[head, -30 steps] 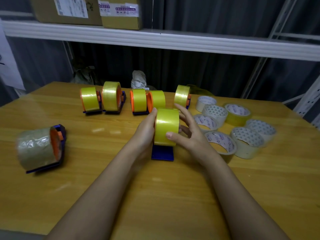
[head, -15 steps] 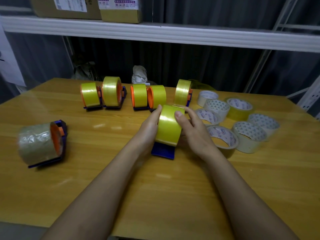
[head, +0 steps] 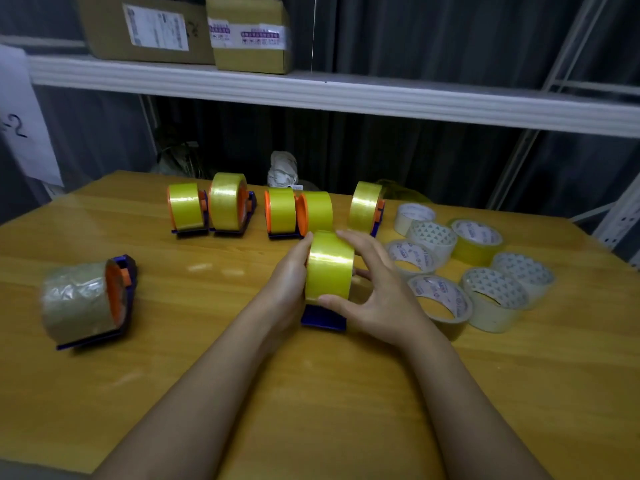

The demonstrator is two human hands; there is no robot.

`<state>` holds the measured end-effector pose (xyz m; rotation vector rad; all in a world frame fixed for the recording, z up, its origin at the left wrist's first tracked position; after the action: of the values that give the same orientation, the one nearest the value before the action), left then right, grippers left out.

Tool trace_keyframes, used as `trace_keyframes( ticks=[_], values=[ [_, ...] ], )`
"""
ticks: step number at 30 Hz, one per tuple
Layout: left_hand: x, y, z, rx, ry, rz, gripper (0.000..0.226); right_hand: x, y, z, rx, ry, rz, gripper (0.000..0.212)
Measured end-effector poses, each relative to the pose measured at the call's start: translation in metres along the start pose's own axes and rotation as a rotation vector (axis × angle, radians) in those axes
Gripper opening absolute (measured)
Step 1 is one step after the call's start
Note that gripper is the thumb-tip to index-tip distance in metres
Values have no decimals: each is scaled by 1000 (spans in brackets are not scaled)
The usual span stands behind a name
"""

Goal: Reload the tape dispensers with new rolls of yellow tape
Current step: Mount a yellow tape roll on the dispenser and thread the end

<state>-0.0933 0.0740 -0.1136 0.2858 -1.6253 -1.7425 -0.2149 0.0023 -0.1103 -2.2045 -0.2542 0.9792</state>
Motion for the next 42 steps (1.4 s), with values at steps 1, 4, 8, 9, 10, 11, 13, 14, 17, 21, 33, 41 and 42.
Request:
trace_keyframes(
  ticks=[1, 4, 8, 9, 10, 11, 13, 14, 17, 21, 33, 41, 42],
  values=[
    [1, 0, 0, -5, -1, -2, 44, -1, 0, -1, -3, 21, -3, 85],
    [2, 1, 0, -21, -10, -9, 43, -2, 0, -1, -14, 79, 8, 85],
    [3, 1, 1, -15, -30, -9, 40, -1, 0, 0, 15, 104, 7, 84],
    [3, 0, 1, -9, -31, -24, 39, -1, 2, 0, 33, 108, -1, 83],
    [2, 0, 1, -2, -31, -40, 39, -1, 2, -1, 48, 112, -13, 82],
    [3, -1, 1, -1, -34, -49, 41, -1, 4, -1, 69, 110, -37, 80],
    [2, -3, 1, -15, -42, -53, 44, -2, 5, -2, 117, 101, -117, 74],
    [2, -4, 2, -24, -44, -58, 46, -2, 5, -2, 142, 99, -153, 71],
    [2, -6, 2, -29, -69, -93, 48, -4, 6, -3, 212, 92, -219, 60],
    [0, -7, 2, -13, -107, -160, 44, -1, 9, -6, 328, 69, -370, 32],
    [-1, -14, 1, 14, -113, -145, 42, 4, 6, 2, 383, 129, -99, 67],
    [0, -4, -1, 17, -71, -76, 45, 4, 1, 1, 3, 55, -124, 70],
    [0, -4, -1, 29, -61, -101, 46, 6, 0, 1, 25, 53, -206, 68]
  ],
)
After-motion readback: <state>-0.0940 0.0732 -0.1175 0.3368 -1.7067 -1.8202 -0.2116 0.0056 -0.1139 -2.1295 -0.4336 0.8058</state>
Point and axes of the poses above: each hand's wrist, its own z-axis away from the middle knuckle, its own x-axis out of the palm, y = z × x, the point moved 3 cm from there along -z, towards the middle knuckle, and after that the axes turned 6 degrees about y, right-handed, at the moved point
